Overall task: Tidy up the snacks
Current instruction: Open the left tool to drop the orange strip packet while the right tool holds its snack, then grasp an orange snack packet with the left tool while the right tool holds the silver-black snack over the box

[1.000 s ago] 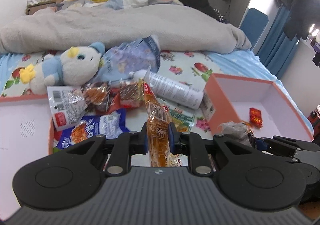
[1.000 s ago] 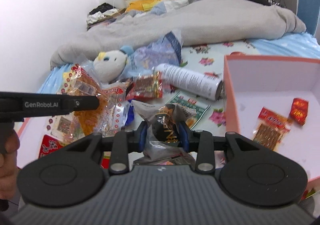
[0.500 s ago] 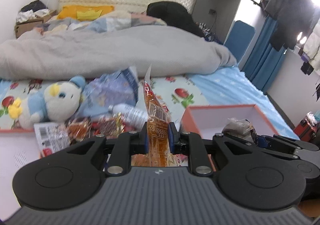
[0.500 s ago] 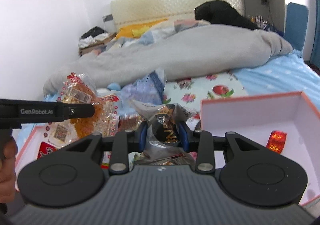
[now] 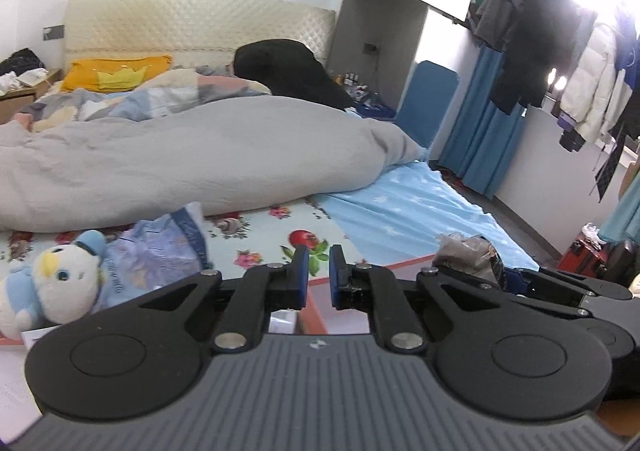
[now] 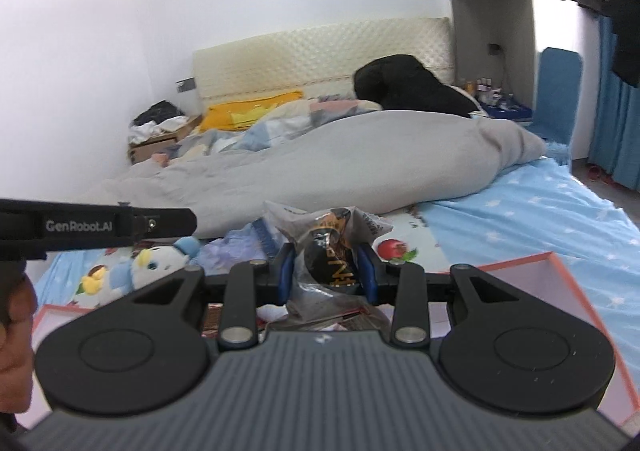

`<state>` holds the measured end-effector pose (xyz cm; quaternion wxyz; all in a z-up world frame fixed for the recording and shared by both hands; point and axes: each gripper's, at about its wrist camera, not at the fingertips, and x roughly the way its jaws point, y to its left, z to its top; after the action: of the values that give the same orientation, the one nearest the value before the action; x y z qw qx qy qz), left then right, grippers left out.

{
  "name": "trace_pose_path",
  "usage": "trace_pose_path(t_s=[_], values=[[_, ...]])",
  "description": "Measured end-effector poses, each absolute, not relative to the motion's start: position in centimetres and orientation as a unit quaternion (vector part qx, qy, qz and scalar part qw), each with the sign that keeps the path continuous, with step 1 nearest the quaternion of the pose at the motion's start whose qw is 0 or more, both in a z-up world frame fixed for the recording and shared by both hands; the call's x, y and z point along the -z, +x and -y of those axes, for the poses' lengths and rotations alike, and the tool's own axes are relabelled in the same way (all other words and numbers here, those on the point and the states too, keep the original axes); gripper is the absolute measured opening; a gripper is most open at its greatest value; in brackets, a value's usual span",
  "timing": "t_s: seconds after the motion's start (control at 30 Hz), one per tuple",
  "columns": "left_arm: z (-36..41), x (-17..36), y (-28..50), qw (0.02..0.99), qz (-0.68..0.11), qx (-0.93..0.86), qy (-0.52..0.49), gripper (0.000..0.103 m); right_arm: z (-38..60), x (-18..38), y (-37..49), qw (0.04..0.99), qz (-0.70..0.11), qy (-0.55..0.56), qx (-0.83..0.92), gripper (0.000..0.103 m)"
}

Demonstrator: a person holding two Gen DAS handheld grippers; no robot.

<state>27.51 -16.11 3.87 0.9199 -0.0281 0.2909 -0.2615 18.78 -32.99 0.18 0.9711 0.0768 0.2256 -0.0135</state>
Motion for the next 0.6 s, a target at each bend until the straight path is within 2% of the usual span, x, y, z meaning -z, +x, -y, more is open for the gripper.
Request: trace_pose_path(t_s=[0.17, 0.47, 0.53, 0.6], values=[[17.5, -1.1, 28.4, 0.91, -0.317, 0.266, -0.022, 0.013, 34.8, 1.9, 18.9, 0.963, -0.254, 0.077, 0.046, 0.037], [17.0, 7.7, 30.8, 0.887, -0.392, 0.242, 0.022, 0.014, 37.2, 8.1, 19.2, 0.935, -0.329, 0.107, 0.083, 0.037], [16.6, 9.8, 31.4, 0.876, -0.411, 0.249, 0.035, 0.018, 37.3, 9.0, 19.2, 0.931, -0.338, 0.107, 0.085, 0.037], [16.7, 11.9, 32.0, 0.865, -0.427, 0.257, 0.054, 0.031, 37.4, 9.9, 19.2, 0.928, -0.346, 0.11, 0.086, 0.037]])
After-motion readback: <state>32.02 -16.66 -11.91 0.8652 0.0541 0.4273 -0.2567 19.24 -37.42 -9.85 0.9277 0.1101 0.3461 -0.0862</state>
